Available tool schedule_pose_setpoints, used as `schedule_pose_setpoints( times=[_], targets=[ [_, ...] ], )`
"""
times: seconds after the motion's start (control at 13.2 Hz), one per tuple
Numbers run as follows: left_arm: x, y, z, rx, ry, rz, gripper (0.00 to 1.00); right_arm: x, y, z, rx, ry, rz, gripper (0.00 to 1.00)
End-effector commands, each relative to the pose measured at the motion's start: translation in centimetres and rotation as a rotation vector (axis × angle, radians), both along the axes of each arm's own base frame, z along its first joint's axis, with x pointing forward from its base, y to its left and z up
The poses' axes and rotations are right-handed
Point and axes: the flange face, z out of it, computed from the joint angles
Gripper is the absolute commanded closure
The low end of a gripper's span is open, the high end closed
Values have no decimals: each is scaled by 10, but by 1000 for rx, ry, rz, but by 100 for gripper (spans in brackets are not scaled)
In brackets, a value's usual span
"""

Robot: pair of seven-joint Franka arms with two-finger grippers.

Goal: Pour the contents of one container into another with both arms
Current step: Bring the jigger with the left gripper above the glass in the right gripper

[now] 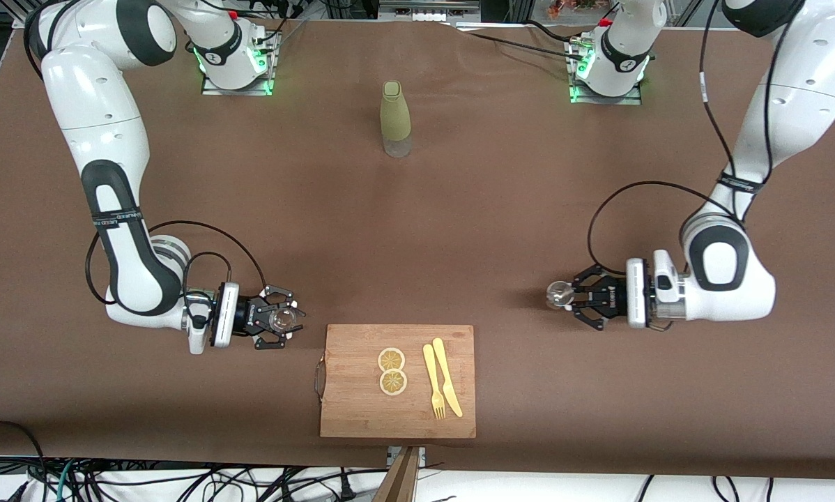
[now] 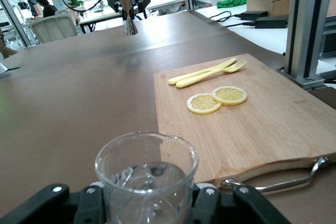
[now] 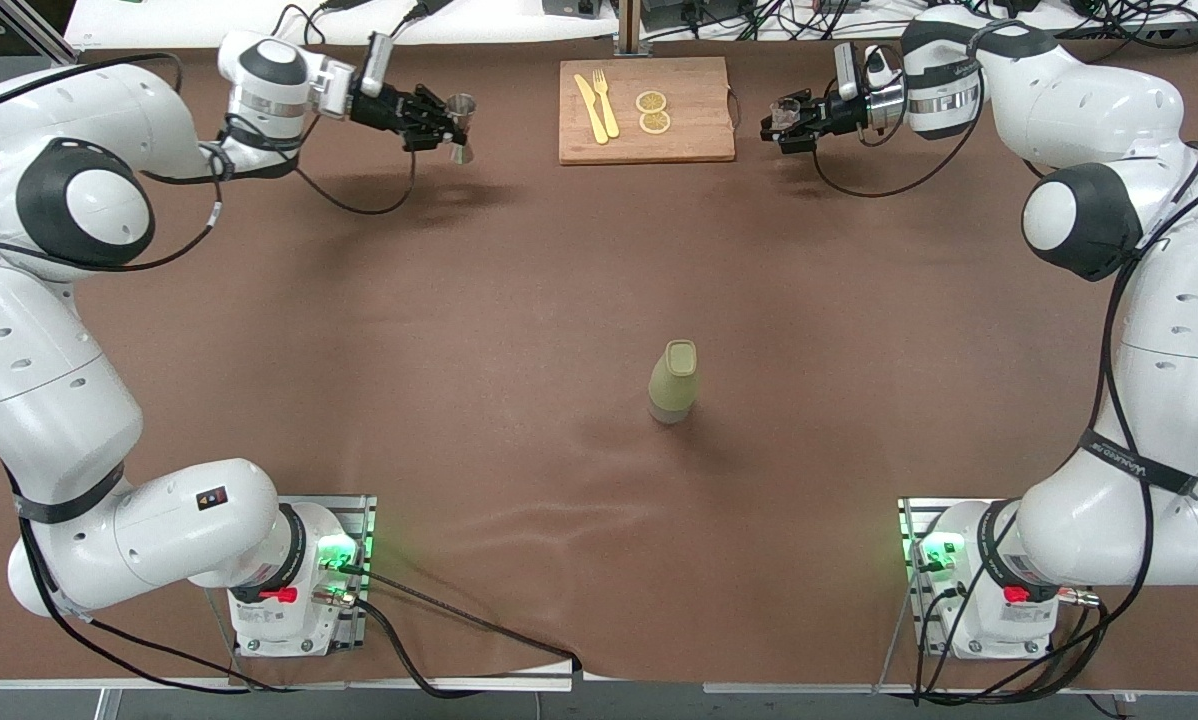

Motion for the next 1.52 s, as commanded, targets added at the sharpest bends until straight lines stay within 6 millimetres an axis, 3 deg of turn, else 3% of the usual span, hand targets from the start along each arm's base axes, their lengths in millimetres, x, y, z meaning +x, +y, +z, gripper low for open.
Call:
schedule_pose_setpoints(
  times=[0.0,0.3,0.53,0.76,1.21,1.44],
  targets=[
    [-10,-67,12,-20,32,29,100,-7,4,7,-39,44,73,71],
    [-36,-170,5,-35,63,28,100,-16,39,12,-79,107,144,71],
    [-50,-222,-7,-1,83,77,100,-20,60,16,-61,113,166,70],
    [-44,-271,-24,-17,80,136,100,-21,70,30,-93,120,197,70],
    [-24,-327,-26,22,0,241,100,-23,90,69,-168,155,241,70],
    [-29,-345,-28,38,-7,278,100,-23,91,86,-213,190,281,70]
  ],
)
